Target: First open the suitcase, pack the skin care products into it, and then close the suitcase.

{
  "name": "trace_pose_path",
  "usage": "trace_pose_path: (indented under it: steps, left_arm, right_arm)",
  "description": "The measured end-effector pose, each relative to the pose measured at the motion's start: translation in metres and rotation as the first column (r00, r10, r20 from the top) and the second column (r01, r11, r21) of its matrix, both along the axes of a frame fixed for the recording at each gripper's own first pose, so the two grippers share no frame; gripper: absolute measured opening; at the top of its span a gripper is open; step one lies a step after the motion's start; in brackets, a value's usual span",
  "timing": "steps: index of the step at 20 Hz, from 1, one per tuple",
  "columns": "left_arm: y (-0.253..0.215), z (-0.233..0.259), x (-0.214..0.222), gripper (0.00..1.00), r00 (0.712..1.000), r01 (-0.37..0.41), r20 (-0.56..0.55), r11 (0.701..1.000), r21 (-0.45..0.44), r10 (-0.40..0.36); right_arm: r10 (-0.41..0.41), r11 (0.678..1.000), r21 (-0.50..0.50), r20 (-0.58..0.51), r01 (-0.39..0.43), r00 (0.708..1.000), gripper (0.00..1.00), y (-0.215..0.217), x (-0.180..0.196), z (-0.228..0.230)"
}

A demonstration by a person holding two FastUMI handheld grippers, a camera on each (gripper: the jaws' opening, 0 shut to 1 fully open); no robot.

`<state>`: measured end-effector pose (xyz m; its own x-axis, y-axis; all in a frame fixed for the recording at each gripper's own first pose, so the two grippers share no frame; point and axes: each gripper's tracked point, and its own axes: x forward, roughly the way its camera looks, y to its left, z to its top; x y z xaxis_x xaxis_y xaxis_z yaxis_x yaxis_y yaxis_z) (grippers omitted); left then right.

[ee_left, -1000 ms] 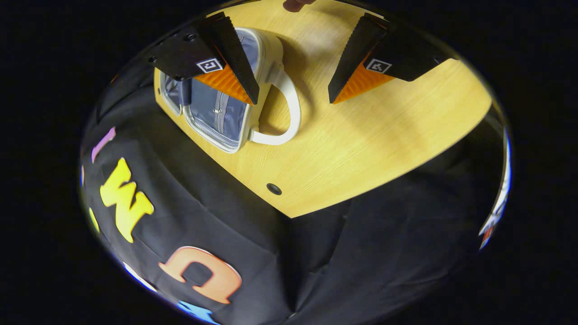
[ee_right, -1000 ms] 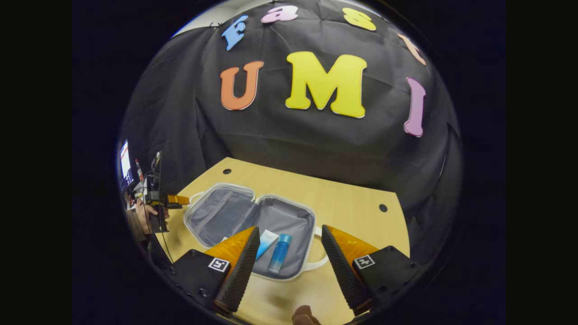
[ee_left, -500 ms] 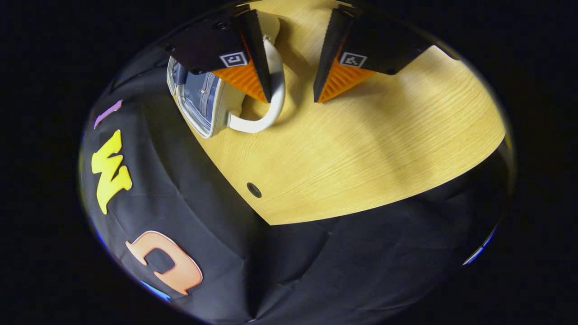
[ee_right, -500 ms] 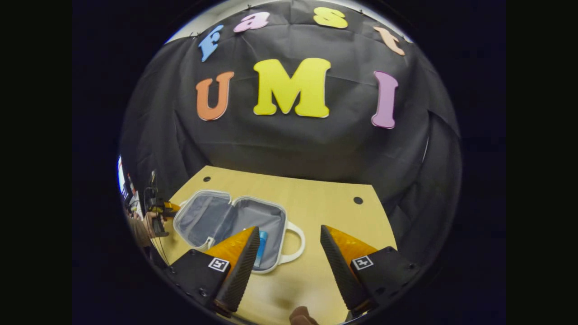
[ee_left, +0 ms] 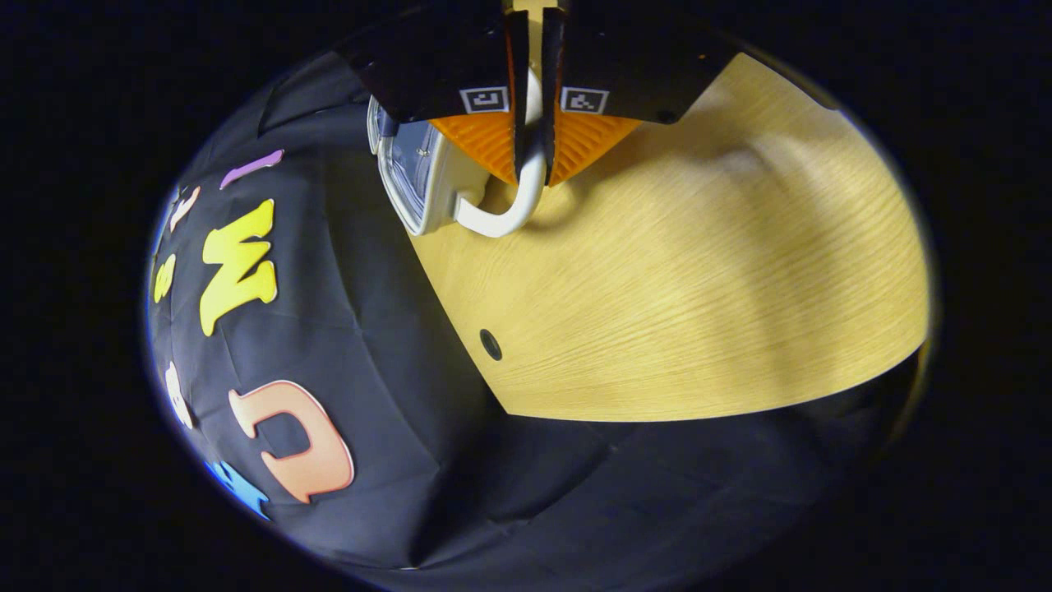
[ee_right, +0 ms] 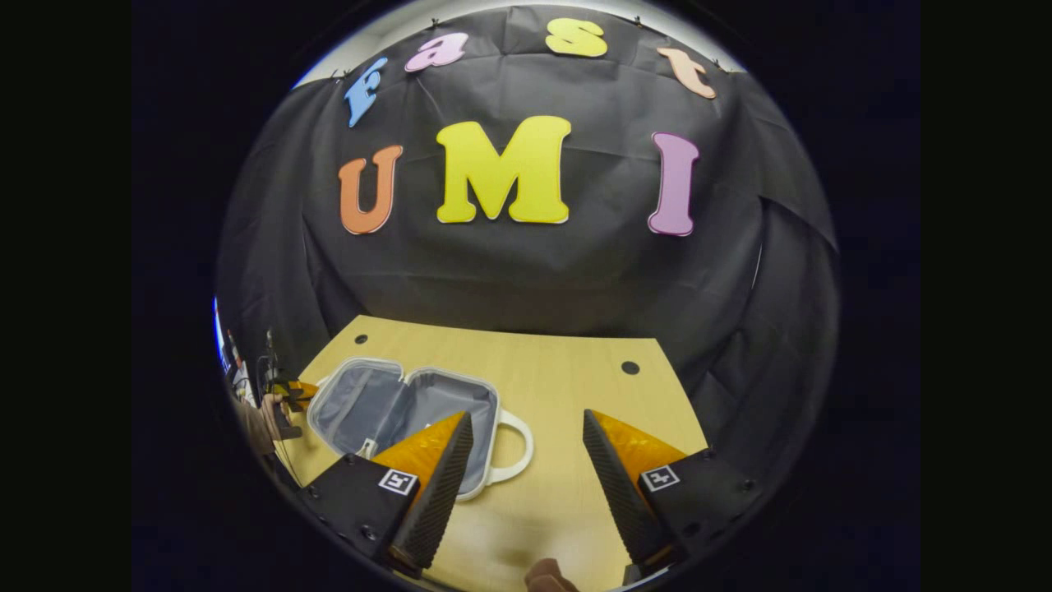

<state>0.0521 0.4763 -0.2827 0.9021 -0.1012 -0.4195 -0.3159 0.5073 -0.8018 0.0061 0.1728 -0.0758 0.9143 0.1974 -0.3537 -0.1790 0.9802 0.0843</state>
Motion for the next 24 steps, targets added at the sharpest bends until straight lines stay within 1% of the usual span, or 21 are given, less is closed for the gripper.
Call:
trace_pose_path:
  steps: [4,7,8,9,10,13,15,16,17,19,21,22,24]
  left_arm:
    - [-0.005,0.03,-0.003,0.04,1.0,0.021,0.005,0.998,0.055,-0.021]
    - [-0.008,0.067,-0.006,0.04,0.999,0.011,0.039,0.994,0.113,-0.015]
    - [-0.014,0.081,-0.003,0.04,0.998,0.017,0.056,0.993,0.12,-0.024]
    - [-0.015,0.093,-0.004,0.0,0.998,0.006,0.066,0.99,0.142,-0.015]
    - [-0.019,0.104,-0.001,0.04,0.997,0.011,0.07,0.988,0.152,-0.022]
    - [-0.041,0.153,0.002,0.04,0.99,0.019,0.135,0.982,0.189,-0.045]
    - [-0.063,0.185,0.0,0.04,0.981,0.029,0.184,0.979,0.204,-0.067]
    - [-0.071,0.198,-0.001,0.04,0.978,0.032,0.196,0.977,0.212,-0.074]
    - [-0.082,0.209,-0.002,0.04,0.975,0.041,0.205,0.974,0.222,-0.088]
    - [-0.102,0.227,-0.002,0.04,0.97,0.055,0.215,0.964,0.26,-0.113]
    - [-0.123,0.246,-0.002,0.04,0.967,0.062,0.223,0.965,0.254,-0.121]
    - [-0.134,0.253,-0.003,0.04,0.968,0.061,0.22,0.96,0.274,-0.124]
    - [-0.156,0.26,-0.003,0.04,0.97,0.084,0.185,0.931,0.355,-0.158]
  right_arm:
    - [-0.005,1.0,0.009,0.047,0.004,0.999,0.8,-0.011,-0.001,0.016]
    - [0.013,1.0,0.008,0.084,-0.014,0.996,0.8,-0.012,-0.004,0.025]
    - [0.023,1.0,0.006,0.096,-0.023,0.995,0.8,-0.013,-0.006,0.028]
    - [0.029,1.0,0.004,0.107,-0.029,0.994,0.8,-0.014,-0.005,0.03]
    - [0.034,0.999,0.006,0.116,-0.035,0.993,0.8,-0.016,-0.004,0.031]
    - [0.051,0.997,0.045,0.116,-0.057,0.992,0.8,-0.019,-0.003,0.032]
    - [0.064,0.996,0.053,0.115,-0.071,0.991,0.8,-0.022,-0.003,0.033]
    - [0.071,0.996,0.053,0.119,-0.077,0.99,0.77,-0.025,-0.001,0.034]
    - [0.075,0.995,0.057,0.123,-0.082,0.99,0.8,-0.028,-0.001,0.035]
    - [0.08,0.994,0.067,0.128,-0.089,0.988,0.77,-0.033,0.001,0.038]
    - [0.084,0.993,0.071,0.136,-0.094,0.987,0.8,-0.039,0.003,0.038]
    - [0.087,0.993,0.074,0.135,-0.097,0.987,0.8,-0.042,0.002,0.036]
    - [0.09,0.991,0.091,0.131,-0.102,0.987,0.8,-0.047,0.002,0.034]
